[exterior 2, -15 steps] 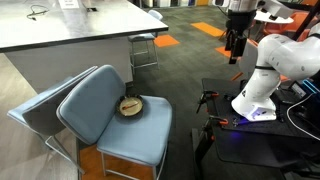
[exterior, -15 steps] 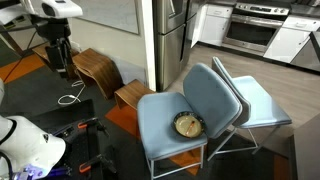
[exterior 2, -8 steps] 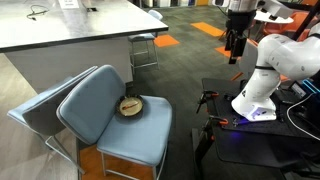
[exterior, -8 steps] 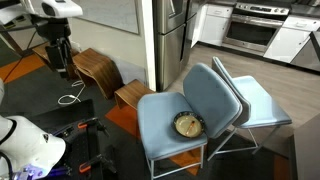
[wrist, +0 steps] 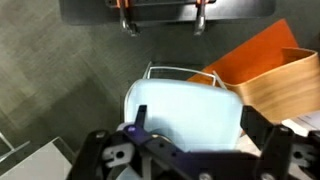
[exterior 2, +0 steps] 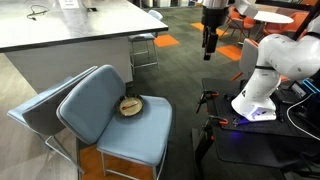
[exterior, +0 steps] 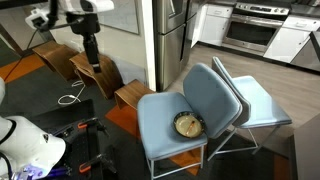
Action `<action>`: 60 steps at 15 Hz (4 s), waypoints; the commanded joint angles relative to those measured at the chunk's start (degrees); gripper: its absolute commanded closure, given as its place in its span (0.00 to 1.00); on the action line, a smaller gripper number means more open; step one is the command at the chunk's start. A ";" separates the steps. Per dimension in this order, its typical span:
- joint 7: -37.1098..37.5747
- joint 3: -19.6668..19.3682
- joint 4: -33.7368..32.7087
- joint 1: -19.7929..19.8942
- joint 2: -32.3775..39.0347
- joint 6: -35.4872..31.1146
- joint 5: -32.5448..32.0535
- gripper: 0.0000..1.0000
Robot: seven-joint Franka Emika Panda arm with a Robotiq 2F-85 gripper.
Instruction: Pick up the pen from the bowl and put it on the sitting base of the chair.
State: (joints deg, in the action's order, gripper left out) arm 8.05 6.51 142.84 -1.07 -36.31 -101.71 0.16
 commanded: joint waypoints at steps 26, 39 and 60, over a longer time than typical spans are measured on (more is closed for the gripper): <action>-11.48 -6.82 -32.98 1.63 55.70 -16.69 -8.51 0.00; -26.17 -6.93 -56.92 4.31 87.54 -31.24 -12.75 0.00; -41.61 -5.38 -98.55 6.82 120.23 -14.18 -11.58 0.00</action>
State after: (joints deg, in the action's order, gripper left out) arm -31.52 0.85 51.23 5.54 79.83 -119.90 -11.85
